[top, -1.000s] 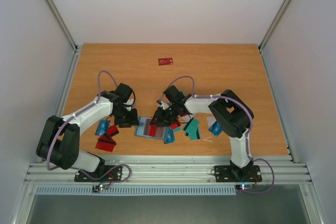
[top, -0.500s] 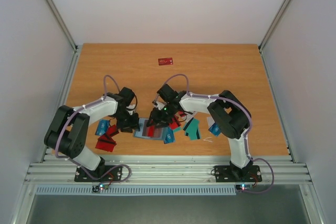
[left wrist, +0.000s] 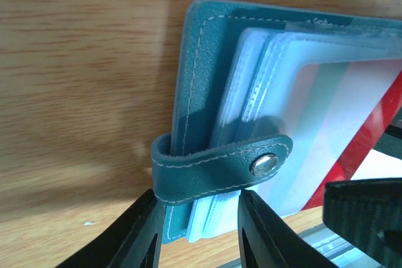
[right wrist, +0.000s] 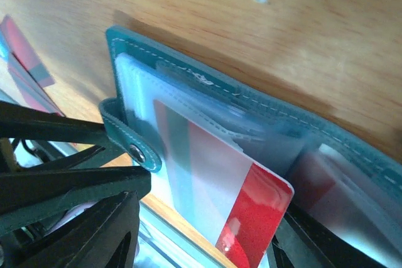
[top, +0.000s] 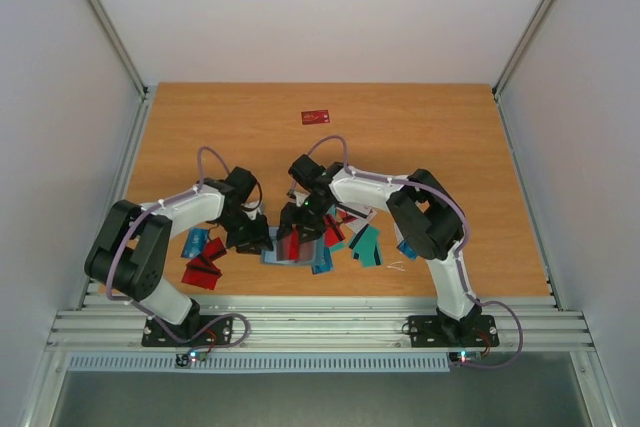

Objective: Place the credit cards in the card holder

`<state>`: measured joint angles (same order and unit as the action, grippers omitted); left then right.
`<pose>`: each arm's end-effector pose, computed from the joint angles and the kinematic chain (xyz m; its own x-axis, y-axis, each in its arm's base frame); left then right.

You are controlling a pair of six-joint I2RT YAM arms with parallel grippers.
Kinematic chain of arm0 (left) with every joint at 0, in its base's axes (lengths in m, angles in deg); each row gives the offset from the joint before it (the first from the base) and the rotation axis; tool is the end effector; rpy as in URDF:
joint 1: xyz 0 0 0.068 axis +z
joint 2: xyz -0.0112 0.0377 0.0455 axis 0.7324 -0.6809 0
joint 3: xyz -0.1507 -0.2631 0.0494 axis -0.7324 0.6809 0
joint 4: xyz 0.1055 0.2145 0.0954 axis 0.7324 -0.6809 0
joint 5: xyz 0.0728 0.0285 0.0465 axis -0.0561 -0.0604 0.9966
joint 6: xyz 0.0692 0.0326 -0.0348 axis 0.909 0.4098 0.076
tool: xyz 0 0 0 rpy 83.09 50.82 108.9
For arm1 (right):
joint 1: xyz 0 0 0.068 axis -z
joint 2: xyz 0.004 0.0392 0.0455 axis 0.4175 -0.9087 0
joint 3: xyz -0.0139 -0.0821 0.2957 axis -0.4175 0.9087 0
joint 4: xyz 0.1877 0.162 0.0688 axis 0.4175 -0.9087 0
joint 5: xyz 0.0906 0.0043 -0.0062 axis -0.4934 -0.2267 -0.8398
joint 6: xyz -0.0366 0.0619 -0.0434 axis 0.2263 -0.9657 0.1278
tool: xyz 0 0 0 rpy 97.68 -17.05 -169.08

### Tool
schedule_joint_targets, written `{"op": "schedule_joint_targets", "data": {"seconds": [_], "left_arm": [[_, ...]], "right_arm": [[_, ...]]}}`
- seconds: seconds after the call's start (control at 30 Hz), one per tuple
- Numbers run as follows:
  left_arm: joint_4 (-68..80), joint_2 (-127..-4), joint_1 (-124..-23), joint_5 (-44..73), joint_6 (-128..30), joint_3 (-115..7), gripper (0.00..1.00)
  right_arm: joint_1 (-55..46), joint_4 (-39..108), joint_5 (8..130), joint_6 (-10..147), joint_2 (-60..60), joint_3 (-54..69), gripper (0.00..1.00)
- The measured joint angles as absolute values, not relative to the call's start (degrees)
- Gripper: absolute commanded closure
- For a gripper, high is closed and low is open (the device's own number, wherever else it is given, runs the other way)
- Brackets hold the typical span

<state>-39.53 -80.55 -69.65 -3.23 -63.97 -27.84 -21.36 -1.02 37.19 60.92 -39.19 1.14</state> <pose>0.2101 -0.1223 0.1485 -0.9869 -0.0293 0.1588 -0.0929 0.9073 -0.4101 0.2665 0.3434 0.1445 -0.8131 -0.5706 -0.1150 -0.4934 0.5709 0.6562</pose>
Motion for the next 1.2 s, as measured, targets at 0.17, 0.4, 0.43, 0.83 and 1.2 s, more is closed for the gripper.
{"op": "schedule_joint_targets", "data": {"seconds": [0.17,0.4,0.43,0.83,1.2], "left_arm": [[-38.54,-80.55,-69.65,-5.11,-64.23,-27.84,0.66],[-37.56,-81.53,-69.63,-6.53,-65.06,-27.84,0.66],[-37.43,-81.75,-69.59,-6.66,-65.11,-27.82,0.67],[-36.20,-82.12,-69.59,-8.04,-65.26,-27.55,0.69],[-35.42,-83.19,-69.59,-9.72,-65.26,-27.40,0.70]], "right_arm": [[-21.54,-7.07,40.01,61.25,-39.19,-0.69,0.35],[-21.69,-13.91,42.35,61.91,-39.19,-2.92,0.30],[-21.73,-14.59,42.46,61.97,-39.19,-3.03,0.30],[-24.36,-18.92,44.34,61.95,-39.17,-3.93,0.26],[-24.82,-19.60,44.27,61.95,-40.85,-7.34,0.27]]}}
